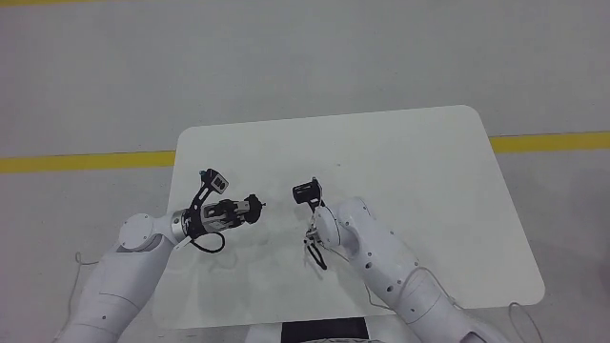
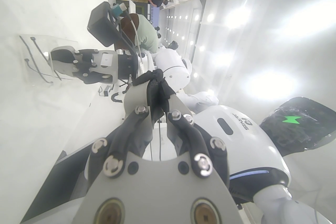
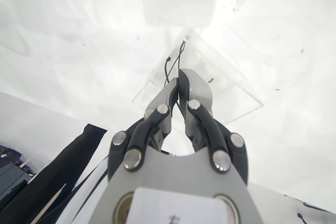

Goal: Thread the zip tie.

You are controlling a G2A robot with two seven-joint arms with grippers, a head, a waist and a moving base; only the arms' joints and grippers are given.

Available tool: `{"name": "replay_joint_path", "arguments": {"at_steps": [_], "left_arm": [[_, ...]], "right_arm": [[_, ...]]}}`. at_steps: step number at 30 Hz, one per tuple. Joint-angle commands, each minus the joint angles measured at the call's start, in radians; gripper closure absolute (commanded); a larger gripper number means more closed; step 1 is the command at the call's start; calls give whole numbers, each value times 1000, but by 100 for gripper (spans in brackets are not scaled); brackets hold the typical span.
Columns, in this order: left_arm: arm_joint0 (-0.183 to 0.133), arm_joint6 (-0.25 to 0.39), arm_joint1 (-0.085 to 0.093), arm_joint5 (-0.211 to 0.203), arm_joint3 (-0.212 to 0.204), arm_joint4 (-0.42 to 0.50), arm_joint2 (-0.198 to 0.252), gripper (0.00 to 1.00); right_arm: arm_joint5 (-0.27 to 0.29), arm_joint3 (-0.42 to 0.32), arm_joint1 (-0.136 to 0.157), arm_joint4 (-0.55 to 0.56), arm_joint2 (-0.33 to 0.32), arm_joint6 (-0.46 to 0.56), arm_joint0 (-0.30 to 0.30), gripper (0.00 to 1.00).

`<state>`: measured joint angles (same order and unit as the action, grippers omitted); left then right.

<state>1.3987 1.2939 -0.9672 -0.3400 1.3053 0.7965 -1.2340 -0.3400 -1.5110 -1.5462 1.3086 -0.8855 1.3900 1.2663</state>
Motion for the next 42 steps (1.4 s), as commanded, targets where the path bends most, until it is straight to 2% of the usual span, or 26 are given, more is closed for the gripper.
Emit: {"name": "replay_joint_path", "arguments": {"at_steps": [1,5,12,23,28,31,34,42], "left_arm": [[0,0,0,0,0,0,0,100],[0,0,0,0,0,0,0,100],[0,0,0,0,0,0,0,100],[0,0,0,0,0,0,0,100],[0,0,0,0,0,0,0,100],[0,0,0,0,0,0,0,100],[0,0,0,0,0,0,0,100],[0,0,0,0,0,0,0,100]], "right_arm": [[0,-16,2,-5,-7,0,5,100],[9,-56,10,-26,-24,0,24,100],[55,-136,28,-70,-81,-5,72,100],[134,-269,52,-162,-158,-105,164,100],[144,-330,61,-232,-207,-204,214,100],[154,-351,65,-284,-231,-256,241,100],[179,-339,70,-305,-237,-228,242,100],[179,-339,70,-305,-237,-228,242,100]]}}
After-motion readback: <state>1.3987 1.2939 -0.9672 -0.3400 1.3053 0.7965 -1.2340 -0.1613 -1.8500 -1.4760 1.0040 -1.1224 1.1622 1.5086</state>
